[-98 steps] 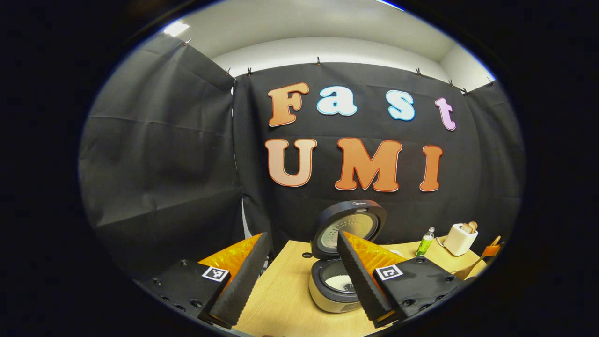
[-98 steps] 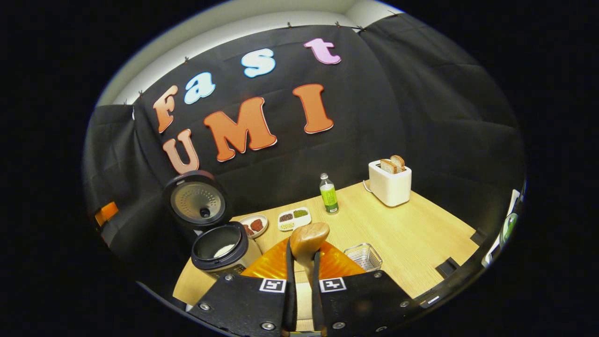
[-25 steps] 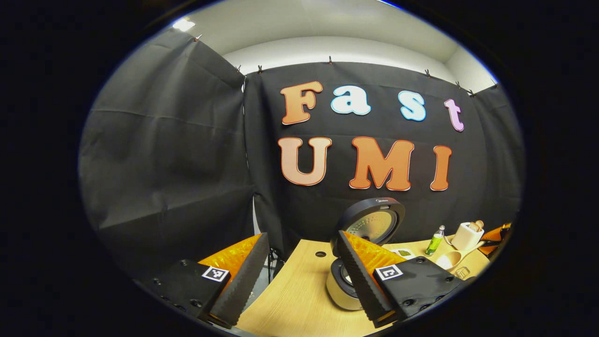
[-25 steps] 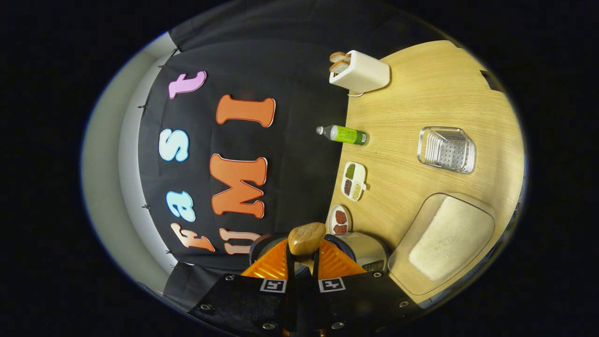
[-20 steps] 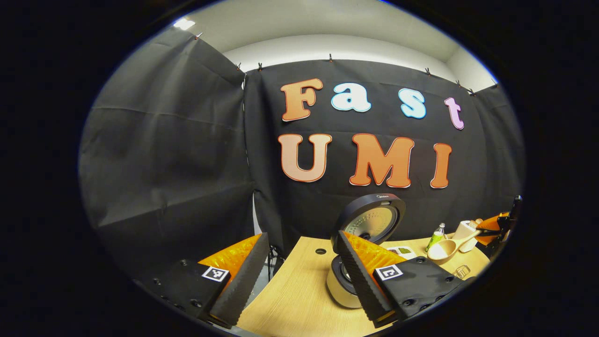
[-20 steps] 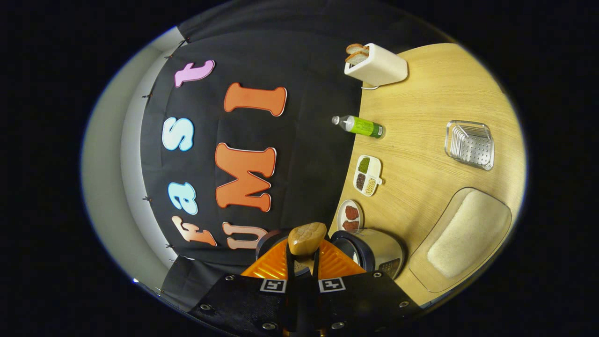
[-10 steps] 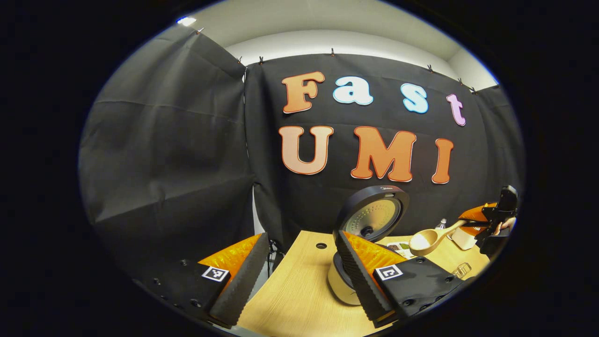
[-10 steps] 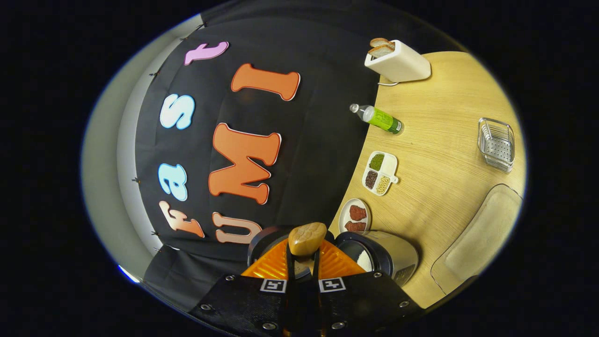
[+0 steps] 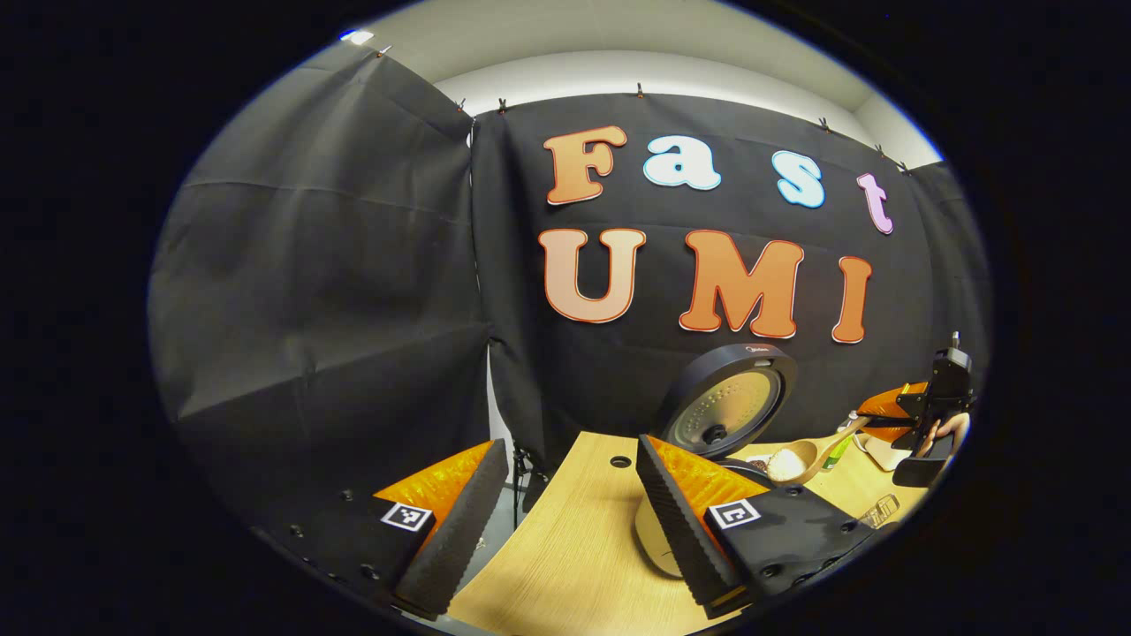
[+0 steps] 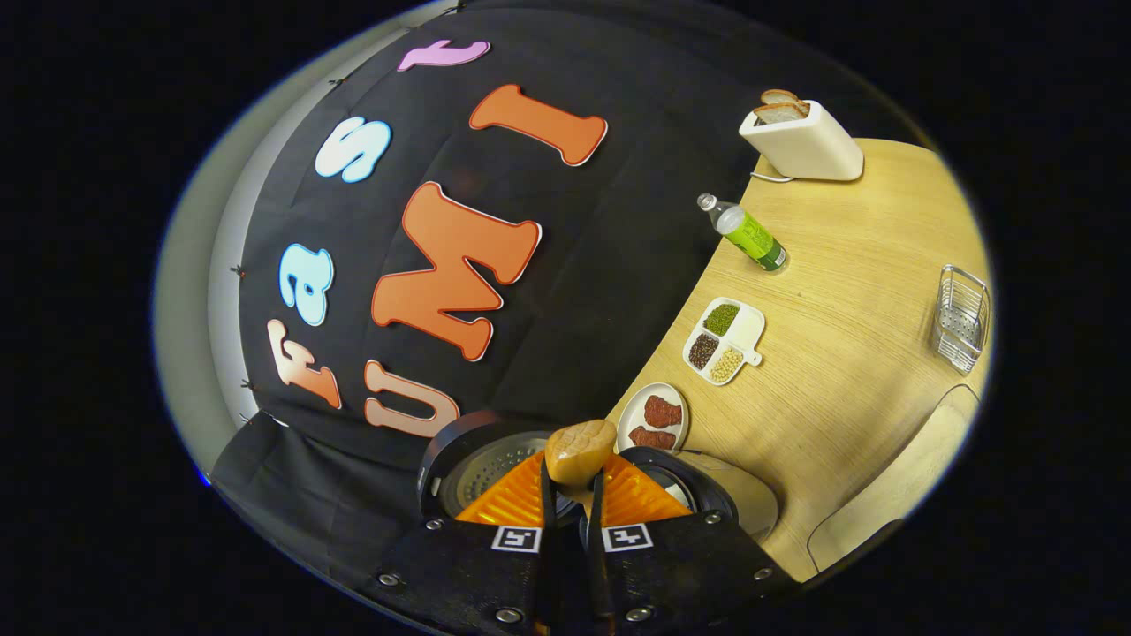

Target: Close the left gripper, press the button to open the rice cooker; take a wooden spoon from the chopstick holder with the right hand, scoop a spoonful of rice and pour it into the rice cooker, then put the wooden spoon back into the chopstick holder.

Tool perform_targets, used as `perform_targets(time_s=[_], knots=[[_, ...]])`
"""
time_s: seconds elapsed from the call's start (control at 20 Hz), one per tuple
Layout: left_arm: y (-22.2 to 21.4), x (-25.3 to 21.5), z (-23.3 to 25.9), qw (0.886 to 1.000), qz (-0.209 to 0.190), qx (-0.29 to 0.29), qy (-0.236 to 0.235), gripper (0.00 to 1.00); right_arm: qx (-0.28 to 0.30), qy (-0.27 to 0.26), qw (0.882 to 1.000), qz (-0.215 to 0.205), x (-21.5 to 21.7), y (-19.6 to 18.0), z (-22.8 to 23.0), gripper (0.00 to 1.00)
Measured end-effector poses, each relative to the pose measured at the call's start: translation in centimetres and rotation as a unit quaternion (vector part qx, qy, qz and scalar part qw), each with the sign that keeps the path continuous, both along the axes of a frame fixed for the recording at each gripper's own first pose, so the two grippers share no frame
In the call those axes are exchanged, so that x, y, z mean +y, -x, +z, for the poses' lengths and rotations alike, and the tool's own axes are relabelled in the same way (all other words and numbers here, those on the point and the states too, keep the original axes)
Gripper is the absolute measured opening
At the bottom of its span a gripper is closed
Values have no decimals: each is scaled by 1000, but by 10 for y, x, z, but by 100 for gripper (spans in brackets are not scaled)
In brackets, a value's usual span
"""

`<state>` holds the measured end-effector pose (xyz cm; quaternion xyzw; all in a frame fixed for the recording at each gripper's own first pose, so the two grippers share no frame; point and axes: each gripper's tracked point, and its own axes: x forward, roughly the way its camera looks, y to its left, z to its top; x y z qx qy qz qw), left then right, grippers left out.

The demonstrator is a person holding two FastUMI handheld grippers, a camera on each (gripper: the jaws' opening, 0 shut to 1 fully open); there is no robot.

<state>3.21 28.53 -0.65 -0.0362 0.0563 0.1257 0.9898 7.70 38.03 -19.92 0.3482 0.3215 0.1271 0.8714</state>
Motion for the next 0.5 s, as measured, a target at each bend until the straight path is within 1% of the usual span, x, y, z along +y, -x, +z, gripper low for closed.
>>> perform_targets(time_s=[0.05, 0.1, 0.15, 0.35, 0.4, 0.5], knots=[[0, 2, -2, 1000, 2, 1, 1, 94, -4, 12, 1000, 4, 3, -1, -2, 11], [0, 3, -3, 1000, 3, 2, 2, 98, -10, 25, 1000, 9, 5, -3, -4, 11], [-1, 4, -4, 1000, 5, 3, 3, 94, -17, 40, 999, 15, 9, -4, -7, 11], [0, 10, -6, 1000, 10, 4, -1, 94, -40, 92, 994, 35, 17, -7, -16, 11], [0, 11, -6, 1000, 11, 3, -2, 98, -47, 101, 993, 40, 19, -7, -16, 11], [1, 13, -3, 1000, 12, 2, -3, 98, -64, 118, 990, 52, 22, -5, -17, 11]])
